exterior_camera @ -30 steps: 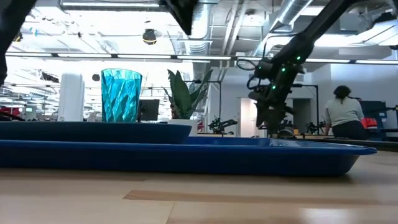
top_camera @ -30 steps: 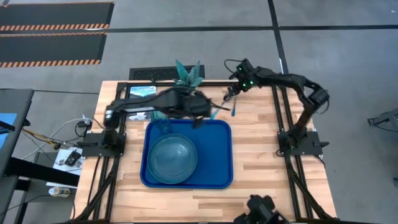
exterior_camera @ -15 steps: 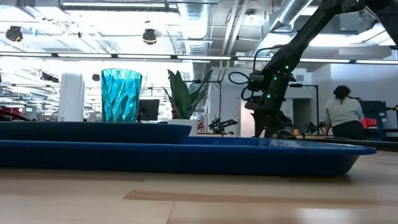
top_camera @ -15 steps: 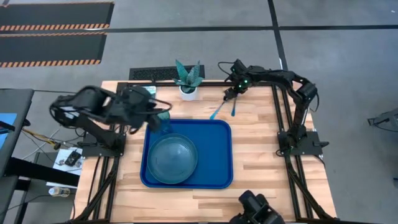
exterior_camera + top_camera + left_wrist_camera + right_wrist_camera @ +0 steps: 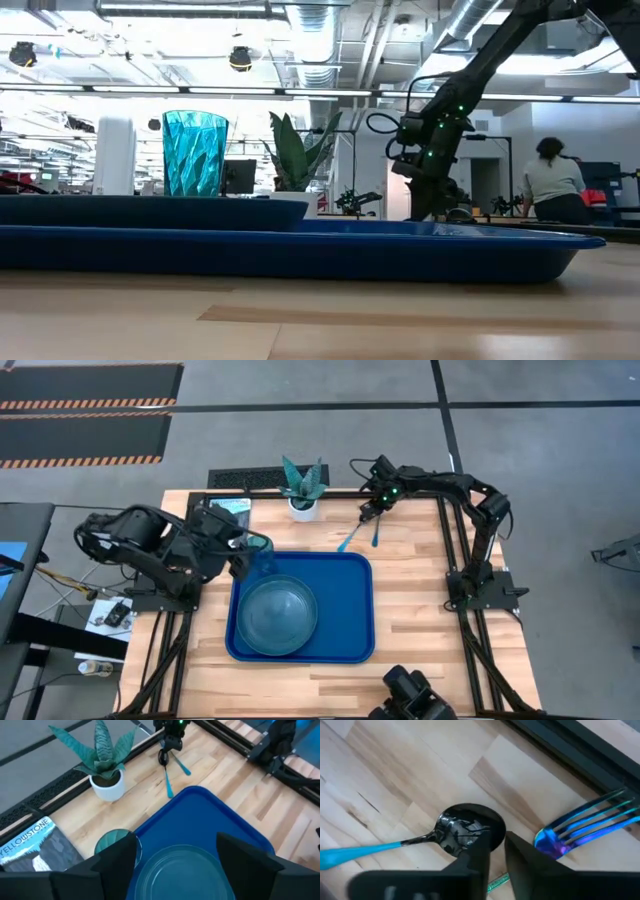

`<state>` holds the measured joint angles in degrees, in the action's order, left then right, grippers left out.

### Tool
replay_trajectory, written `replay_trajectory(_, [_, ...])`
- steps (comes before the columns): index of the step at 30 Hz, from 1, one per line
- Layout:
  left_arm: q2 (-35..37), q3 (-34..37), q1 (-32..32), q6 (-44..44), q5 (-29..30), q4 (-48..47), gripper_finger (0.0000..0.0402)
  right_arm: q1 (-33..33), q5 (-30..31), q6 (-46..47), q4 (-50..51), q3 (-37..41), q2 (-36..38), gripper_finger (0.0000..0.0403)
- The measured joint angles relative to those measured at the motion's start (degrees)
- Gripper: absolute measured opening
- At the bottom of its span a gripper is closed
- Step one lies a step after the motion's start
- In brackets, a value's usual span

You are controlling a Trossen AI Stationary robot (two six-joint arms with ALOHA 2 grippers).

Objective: Pick and place plate/cup/fork/spoon on tray
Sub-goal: Put the blue spoon on the blue tray on the right of the plate

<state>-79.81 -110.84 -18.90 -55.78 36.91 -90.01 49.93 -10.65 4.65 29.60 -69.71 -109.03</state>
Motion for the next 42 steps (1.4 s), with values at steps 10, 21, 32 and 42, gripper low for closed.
replay_trajectory(10, [0.0, 0.0, 0.0, 2.5, -0.1, 0.0, 0.0240, 0.1, 0.1, 0.7, -0.8, 0.0, 0.1, 0.0009])
replay_trajectory(21, [2.1, 0.0, 0.0, 2.3, 0.7, 0.0, 0.0223, 0.9, 0.9, 2.0, 1.7, -7.4, 1.0, 0.0003])
replay_trajectory(32, [7.3, 0.0, 0.0, 2.1, 3.0, 0.0, 0.0213, 2.1, 1.4, -0.2, 12.4, -19.2, 1.0, 0.0002])
replay_trajectory(42, [10.4, 0.0, 0.0, 2.9, 3.0, 0.0, 0.0213, 1.0, 1.7, -1.6, 23.4, -23.8, 3.2, 0.0001])
